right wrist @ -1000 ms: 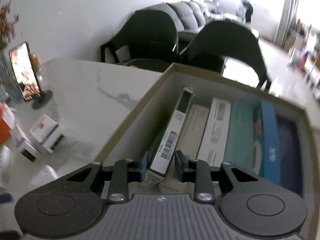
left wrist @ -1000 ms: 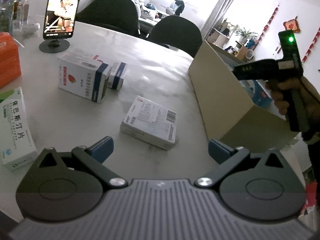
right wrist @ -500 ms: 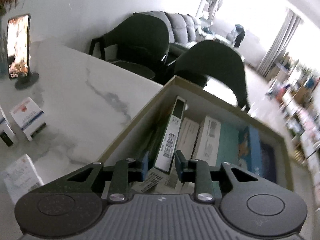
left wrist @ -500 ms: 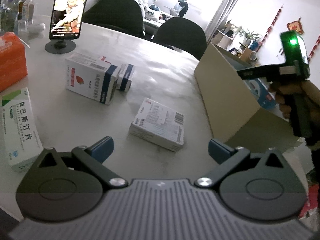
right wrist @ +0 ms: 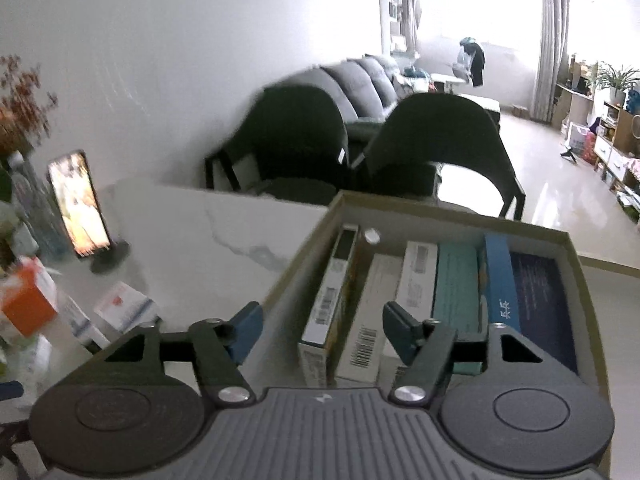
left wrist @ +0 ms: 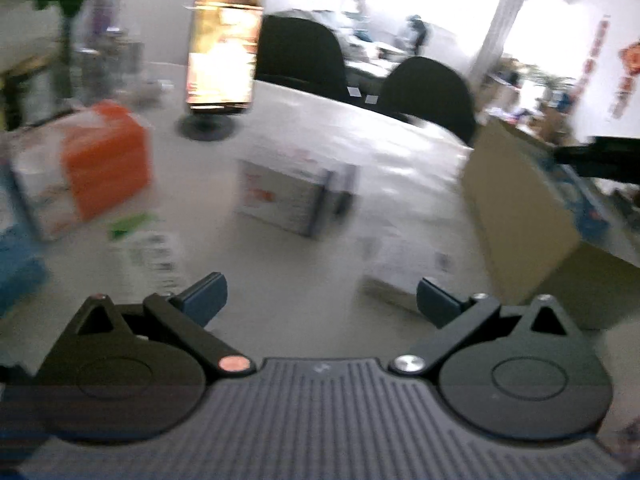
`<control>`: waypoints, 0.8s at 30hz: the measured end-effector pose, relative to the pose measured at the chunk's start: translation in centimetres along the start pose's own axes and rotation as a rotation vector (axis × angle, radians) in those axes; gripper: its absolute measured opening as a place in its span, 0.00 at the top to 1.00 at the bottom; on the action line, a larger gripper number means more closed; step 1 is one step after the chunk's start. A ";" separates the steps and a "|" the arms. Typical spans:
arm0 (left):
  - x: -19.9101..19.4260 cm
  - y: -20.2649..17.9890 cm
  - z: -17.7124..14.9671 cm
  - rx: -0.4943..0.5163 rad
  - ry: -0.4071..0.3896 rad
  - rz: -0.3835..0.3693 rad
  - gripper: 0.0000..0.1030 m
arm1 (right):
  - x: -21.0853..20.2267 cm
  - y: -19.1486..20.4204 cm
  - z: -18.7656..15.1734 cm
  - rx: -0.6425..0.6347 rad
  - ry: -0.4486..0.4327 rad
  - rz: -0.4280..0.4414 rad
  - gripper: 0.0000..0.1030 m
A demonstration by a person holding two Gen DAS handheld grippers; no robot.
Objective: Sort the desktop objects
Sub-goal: 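Move the left gripper to the green-and-white Ebastine box and close on it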
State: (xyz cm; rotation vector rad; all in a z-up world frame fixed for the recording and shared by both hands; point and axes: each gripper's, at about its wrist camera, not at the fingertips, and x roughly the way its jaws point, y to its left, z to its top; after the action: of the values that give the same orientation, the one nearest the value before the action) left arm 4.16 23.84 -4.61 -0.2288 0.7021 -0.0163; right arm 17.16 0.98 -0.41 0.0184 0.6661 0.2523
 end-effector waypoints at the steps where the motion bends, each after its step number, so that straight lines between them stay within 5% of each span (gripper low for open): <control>1: -0.1 0.5 0.1 -0.010 0.000 0.028 0.00 | -0.6 0.0 0.0 0.009 -0.015 0.013 0.29; 14: 1.9 3.0 -0.5 -0.021 0.029 0.320 0.00 | -4.7 0.5 -2.7 0.064 -0.111 0.116 0.23; 24: 3.2 3.1 -1.6 -0.044 0.037 0.348 0.15 | -6.4 1.1 -4.7 0.074 -0.135 0.159 0.22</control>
State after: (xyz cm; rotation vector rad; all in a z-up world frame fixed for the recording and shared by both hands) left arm 5.38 26.25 -8.52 -0.1462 0.7724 0.3283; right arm 9.15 0.25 -0.08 0.1581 0.5394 0.3762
